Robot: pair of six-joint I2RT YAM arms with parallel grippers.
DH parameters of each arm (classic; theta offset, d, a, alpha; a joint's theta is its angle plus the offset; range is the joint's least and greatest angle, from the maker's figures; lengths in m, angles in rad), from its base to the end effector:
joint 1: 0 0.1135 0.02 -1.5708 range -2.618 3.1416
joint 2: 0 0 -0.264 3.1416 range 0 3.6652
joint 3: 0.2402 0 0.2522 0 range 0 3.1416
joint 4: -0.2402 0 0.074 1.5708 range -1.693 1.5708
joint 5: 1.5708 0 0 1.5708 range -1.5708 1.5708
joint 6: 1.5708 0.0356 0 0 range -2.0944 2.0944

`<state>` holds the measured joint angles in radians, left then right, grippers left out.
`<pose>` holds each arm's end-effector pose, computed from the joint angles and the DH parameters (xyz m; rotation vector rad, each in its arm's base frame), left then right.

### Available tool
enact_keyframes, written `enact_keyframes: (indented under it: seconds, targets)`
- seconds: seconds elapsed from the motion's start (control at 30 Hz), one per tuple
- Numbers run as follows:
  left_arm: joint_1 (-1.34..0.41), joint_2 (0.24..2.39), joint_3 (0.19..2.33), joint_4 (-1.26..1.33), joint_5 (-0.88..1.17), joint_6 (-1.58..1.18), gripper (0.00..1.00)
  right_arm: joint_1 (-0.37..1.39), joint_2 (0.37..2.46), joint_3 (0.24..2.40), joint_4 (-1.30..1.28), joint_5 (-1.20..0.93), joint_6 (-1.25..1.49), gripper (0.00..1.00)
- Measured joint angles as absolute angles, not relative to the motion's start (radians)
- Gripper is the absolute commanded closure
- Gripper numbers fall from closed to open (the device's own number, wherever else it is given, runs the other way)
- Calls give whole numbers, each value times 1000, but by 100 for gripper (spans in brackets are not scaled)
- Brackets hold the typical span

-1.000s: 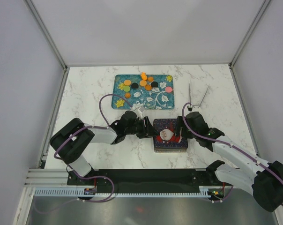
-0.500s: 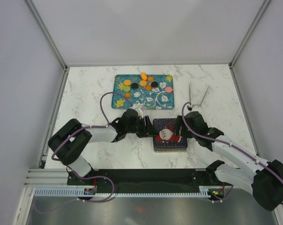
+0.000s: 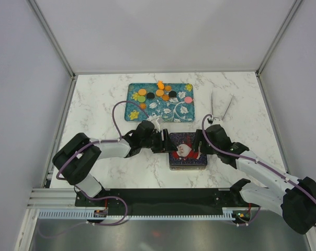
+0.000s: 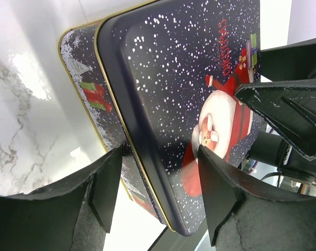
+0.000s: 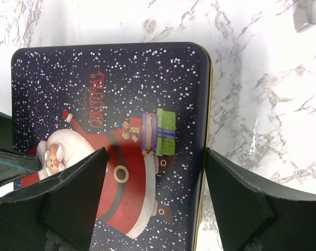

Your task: Pack the cookies

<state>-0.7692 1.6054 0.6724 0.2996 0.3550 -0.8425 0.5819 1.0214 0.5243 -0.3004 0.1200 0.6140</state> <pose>0.2139 -0.2243 0.1527 0.1333 2.4688 -1.2053 0.1715 0.1077 0.1963 0.0974 2.4023 0.4316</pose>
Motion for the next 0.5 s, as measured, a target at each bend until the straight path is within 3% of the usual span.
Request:
enact_keyframes:
  seconds: [0.5]
  targets:
    - [-764,1565,654,246,350,-821,22,600,1040,524,-278,67,615,13]
